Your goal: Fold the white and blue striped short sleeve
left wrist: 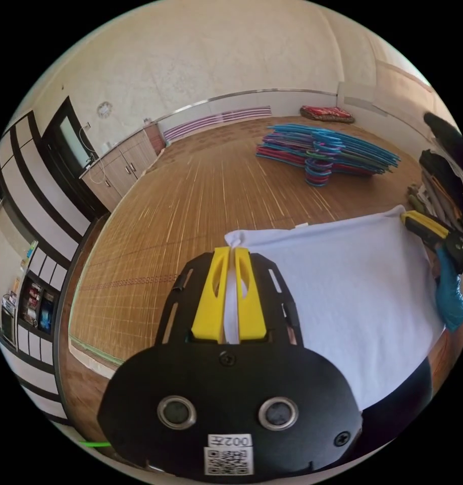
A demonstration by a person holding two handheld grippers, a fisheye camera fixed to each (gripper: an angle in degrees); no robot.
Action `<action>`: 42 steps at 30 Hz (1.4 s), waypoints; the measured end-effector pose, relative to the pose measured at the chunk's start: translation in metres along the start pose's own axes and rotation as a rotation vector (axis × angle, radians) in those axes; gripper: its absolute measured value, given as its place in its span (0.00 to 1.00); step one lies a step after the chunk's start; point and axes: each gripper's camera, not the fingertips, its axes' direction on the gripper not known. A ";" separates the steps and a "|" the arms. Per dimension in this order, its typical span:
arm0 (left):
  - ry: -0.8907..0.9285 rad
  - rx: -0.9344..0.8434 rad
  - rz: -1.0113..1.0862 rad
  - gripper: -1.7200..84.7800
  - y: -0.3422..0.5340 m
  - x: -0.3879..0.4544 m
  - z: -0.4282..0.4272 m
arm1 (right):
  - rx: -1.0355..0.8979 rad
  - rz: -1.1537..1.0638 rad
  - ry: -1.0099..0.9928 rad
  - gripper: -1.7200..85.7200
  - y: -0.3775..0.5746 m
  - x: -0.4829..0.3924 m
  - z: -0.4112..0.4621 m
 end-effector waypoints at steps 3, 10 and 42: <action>-0.002 -0.006 0.003 0.01 -0.007 -0.004 0.010 | -0.030 0.002 0.036 0.03 -0.006 -0.003 0.012; 0.029 -0.180 0.070 0.02 -0.015 -0.006 0.056 | -0.147 -0.031 0.040 0.05 -0.020 -0.003 0.035; 0.068 -0.112 0.137 0.01 -0.016 -0.053 0.046 | -0.114 0.015 -0.183 0.03 0.008 0.069 0.007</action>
